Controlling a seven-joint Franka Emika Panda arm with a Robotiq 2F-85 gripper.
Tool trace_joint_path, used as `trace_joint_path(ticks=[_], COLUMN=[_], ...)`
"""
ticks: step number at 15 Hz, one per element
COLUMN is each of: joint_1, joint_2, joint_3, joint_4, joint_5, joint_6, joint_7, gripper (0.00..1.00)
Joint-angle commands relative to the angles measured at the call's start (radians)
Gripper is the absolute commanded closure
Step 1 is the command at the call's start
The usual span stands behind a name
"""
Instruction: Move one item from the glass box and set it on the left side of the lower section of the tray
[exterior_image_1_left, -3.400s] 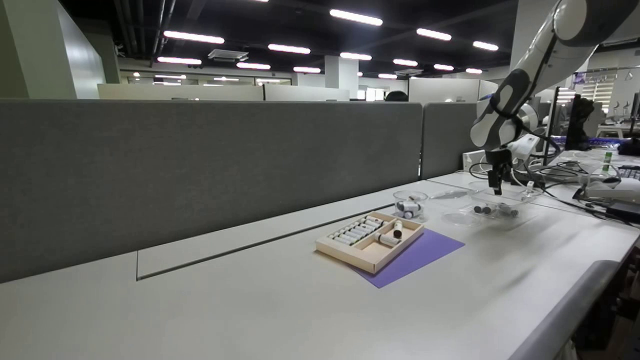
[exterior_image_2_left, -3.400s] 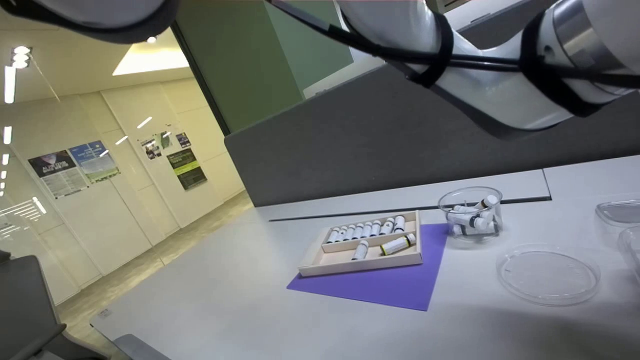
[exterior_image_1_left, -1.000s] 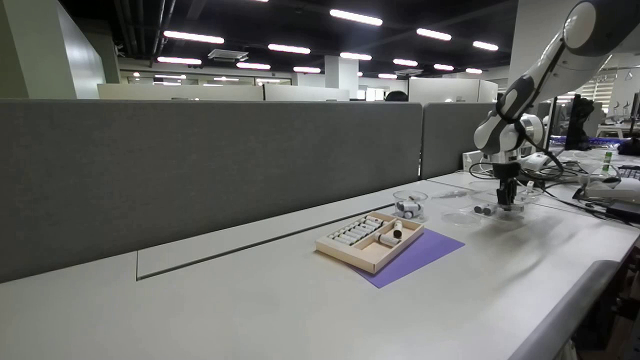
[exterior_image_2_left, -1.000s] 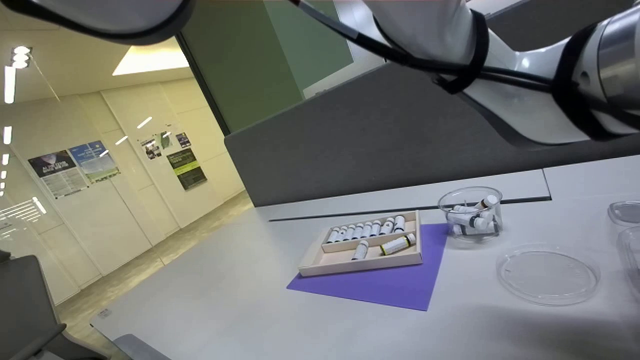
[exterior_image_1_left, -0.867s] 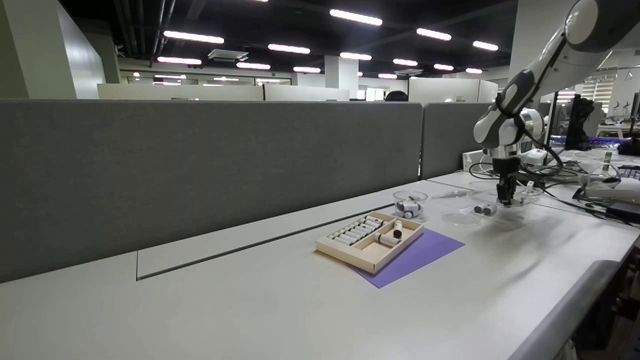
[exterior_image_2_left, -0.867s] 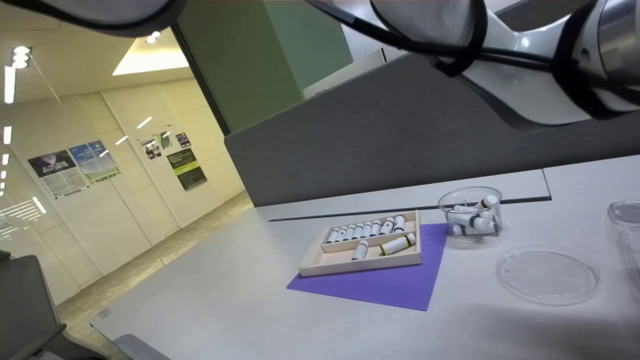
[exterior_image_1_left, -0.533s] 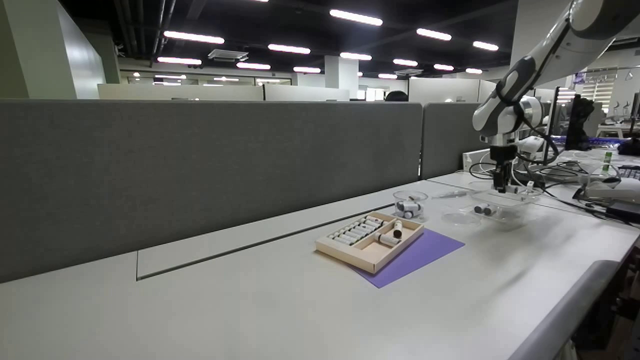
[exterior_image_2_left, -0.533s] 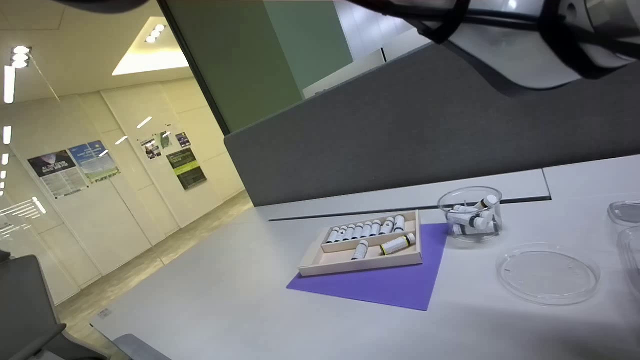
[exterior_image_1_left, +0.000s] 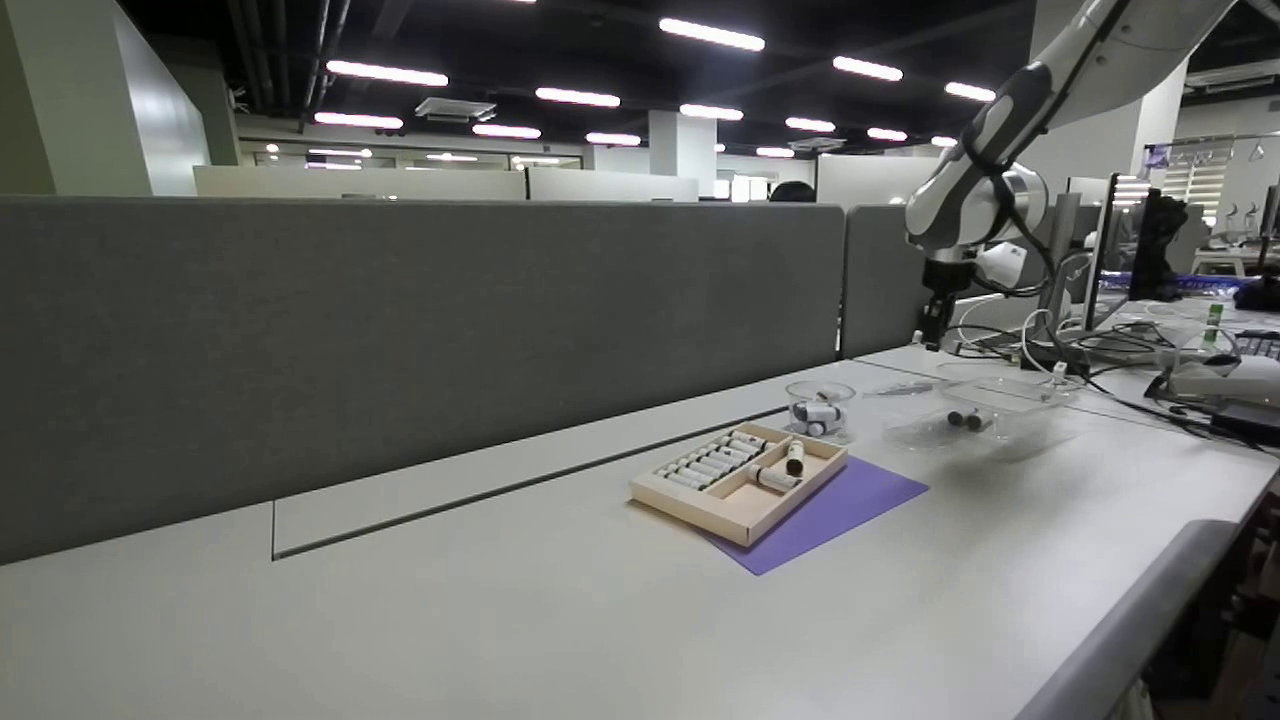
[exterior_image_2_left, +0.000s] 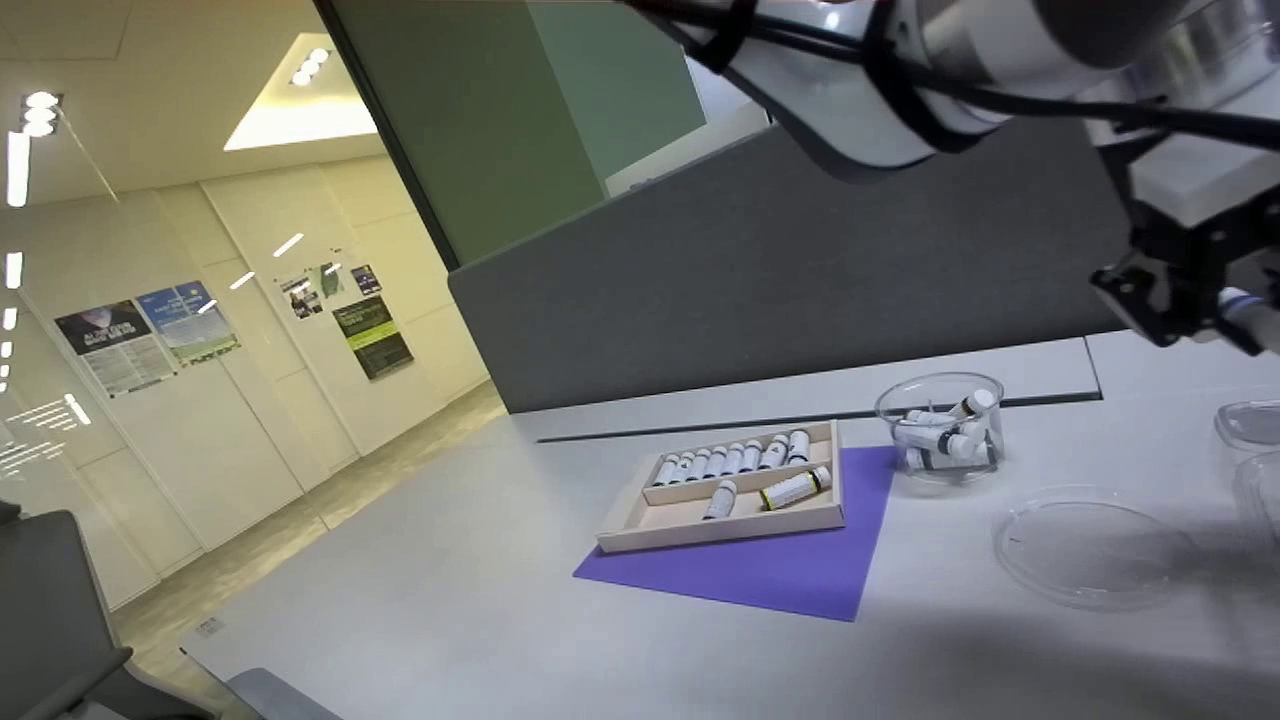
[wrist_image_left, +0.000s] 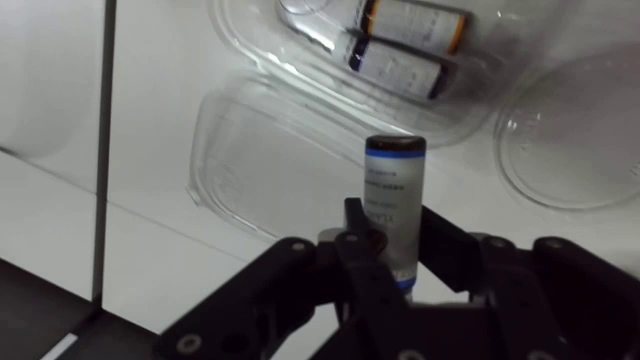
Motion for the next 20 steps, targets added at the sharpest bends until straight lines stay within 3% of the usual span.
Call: trace_joint_path(ticks=[1, 6, 10, 11, 13, 20], joint_1=[0.100, 0.325, 0.480, 0.424, 0.466, 0.461], joint_2=[-0.115, -0.192, -0.204, -0.166, -0.168, -0.169], joint_3=[-0.009, -0.055, -0.112, -0.059, -0.077, -0.092], joint_4=[-0.161, -0.295, -0.350, -0.301, -0.316, -0.318], joint_5=[-0.017, -0.128, -0.295, -0.233, -0.273, -0.286], joint_6=[0.079, 0.040, -0.001, 0.005, 0.002, 0.001], joint_7=[0.007, 0.084, 0.187, 0.140, 0.170, 0.170], gripper=[0.95, 0.95, 0.95, 0.79, 0.79, 0.79])
